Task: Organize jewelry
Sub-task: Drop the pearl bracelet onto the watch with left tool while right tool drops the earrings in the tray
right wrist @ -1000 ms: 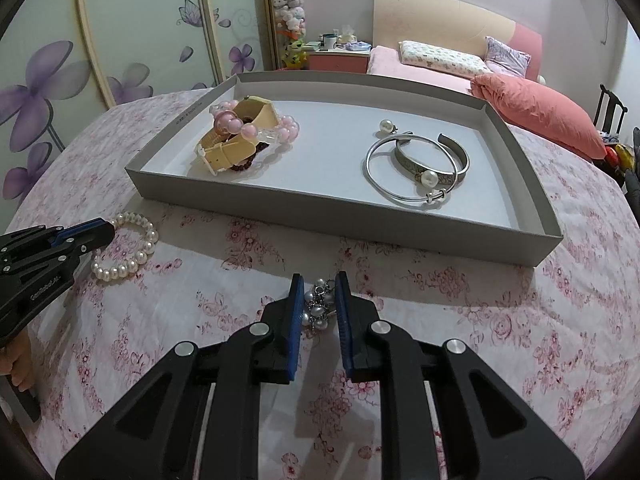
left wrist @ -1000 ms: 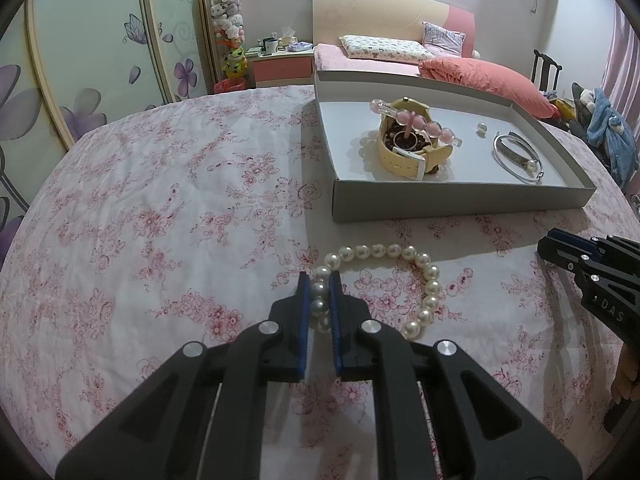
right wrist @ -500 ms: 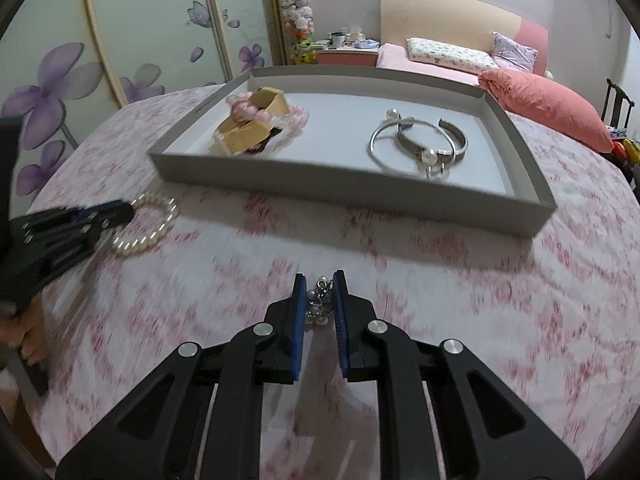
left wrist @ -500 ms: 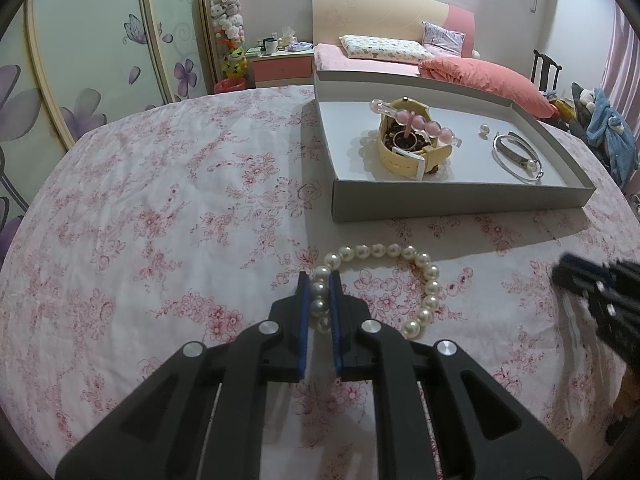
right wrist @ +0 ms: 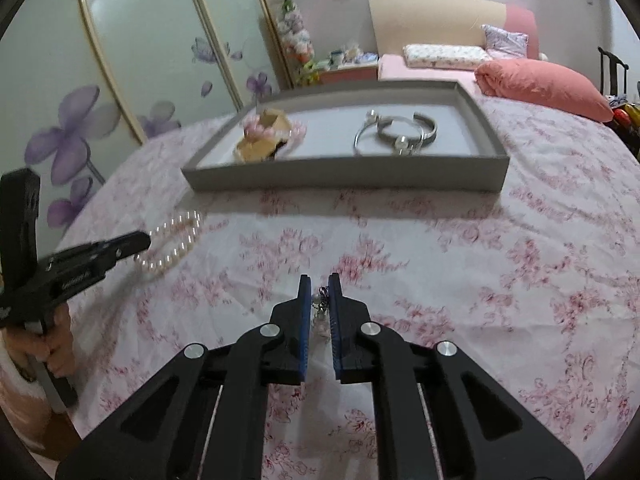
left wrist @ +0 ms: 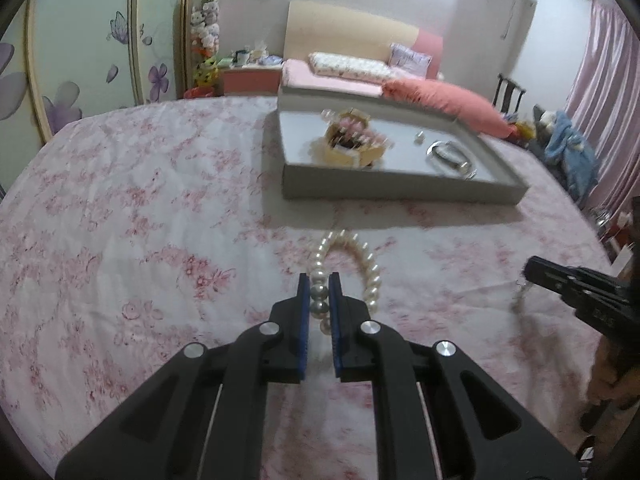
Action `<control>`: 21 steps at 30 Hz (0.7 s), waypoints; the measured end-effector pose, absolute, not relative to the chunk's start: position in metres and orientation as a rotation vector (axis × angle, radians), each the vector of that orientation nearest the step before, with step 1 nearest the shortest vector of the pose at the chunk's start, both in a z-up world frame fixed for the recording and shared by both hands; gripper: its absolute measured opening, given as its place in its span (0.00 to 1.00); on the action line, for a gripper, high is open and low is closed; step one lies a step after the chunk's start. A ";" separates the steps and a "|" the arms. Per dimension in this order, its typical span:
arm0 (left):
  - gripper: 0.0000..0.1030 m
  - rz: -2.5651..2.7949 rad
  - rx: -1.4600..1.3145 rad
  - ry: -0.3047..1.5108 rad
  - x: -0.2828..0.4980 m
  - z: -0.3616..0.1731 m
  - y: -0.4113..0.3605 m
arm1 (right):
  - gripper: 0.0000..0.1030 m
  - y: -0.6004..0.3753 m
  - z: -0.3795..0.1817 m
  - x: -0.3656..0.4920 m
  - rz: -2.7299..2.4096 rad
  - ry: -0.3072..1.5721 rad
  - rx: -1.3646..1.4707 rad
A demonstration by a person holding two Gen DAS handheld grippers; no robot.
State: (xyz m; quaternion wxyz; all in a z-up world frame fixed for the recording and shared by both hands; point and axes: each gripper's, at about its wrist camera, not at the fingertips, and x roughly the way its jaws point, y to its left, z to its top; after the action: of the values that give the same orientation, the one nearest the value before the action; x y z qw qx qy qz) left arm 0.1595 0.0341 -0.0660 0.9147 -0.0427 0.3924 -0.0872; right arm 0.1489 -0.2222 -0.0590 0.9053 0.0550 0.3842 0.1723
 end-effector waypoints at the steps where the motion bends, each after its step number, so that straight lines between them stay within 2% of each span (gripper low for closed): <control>1: 0.10 -0.191 -0.099 0.787 0.156 -0.060 0.034 | 0.10 -0.223 -0.056 0.150 0.357 0.781 0.117; 21: 0.10 -0.274 -0.187 0.548 0.125 0.007 0.033 | 0.09 -0.224 -0.009 0.131 0.394 0.549 0.156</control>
State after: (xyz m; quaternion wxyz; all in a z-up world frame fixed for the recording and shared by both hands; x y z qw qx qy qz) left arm 0.1247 0.0331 0.0073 0.9492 -0.0920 0.2692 -0.1345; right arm 0.1313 -0.2243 -0.0092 0.9404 0.0766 0.2692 0.1931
